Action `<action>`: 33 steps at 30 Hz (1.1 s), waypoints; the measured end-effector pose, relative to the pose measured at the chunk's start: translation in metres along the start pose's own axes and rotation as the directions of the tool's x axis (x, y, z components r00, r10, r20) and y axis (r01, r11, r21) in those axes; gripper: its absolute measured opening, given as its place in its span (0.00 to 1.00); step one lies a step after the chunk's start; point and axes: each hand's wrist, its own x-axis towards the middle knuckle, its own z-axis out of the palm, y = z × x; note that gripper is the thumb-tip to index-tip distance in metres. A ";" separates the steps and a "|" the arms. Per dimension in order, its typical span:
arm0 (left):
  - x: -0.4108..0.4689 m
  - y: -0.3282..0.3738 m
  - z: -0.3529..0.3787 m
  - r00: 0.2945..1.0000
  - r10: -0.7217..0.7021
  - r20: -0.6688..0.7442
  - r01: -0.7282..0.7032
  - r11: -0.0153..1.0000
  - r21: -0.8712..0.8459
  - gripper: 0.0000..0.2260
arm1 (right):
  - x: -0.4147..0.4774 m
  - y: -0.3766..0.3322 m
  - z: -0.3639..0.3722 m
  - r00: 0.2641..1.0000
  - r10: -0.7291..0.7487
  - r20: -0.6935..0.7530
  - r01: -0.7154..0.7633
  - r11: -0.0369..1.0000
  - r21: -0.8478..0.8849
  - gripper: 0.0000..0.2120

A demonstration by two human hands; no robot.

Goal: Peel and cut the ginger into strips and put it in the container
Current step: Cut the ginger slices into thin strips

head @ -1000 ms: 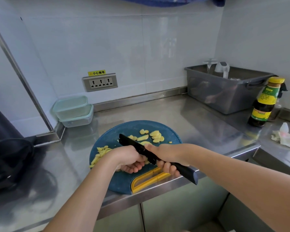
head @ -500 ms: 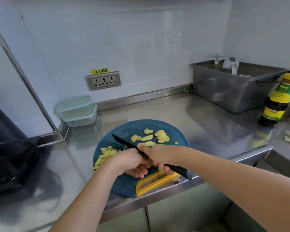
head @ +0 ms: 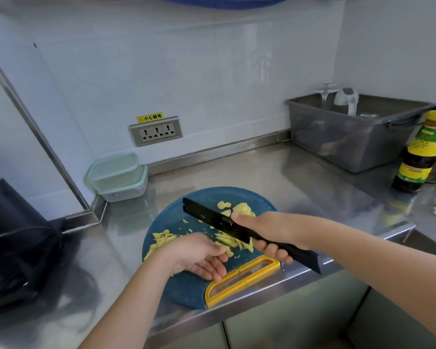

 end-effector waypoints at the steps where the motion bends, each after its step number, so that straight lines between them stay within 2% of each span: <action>1: 0.000 0.000 0.000 1.000 0.001 0.003 -0.002 1.000 0.001 0.11 | -0.001 0.002 0.004 1.000 -0.002 -0.008 0.002 1.000 -0.026 0.31; 17: 0.000 -0.001 0.000 1.000 0.016 0.000 -0.016 1.000 -0.017 0.08 | -0.006 0.008 0.030 0.991 0.013 -0.131 -0.034 0.988 -0.153 0.32; 25: 0.000 -0.001 0.002 1.000 0.009 -0.029 -0.009 1.000 -0.009 0.10 | -0.007 0.008 0.036 0.989 0.115 -0.097 -0.124 0.987 -0.100 0.33; 33: 0.001 0.002 0.004 0.999 -0.021 -0.048 0.020 1.000 -0.010 0.10 | 0.001 -0.001 0.045 0.972 0.155 -0.176 -0.182 0.971 -0.154 0.36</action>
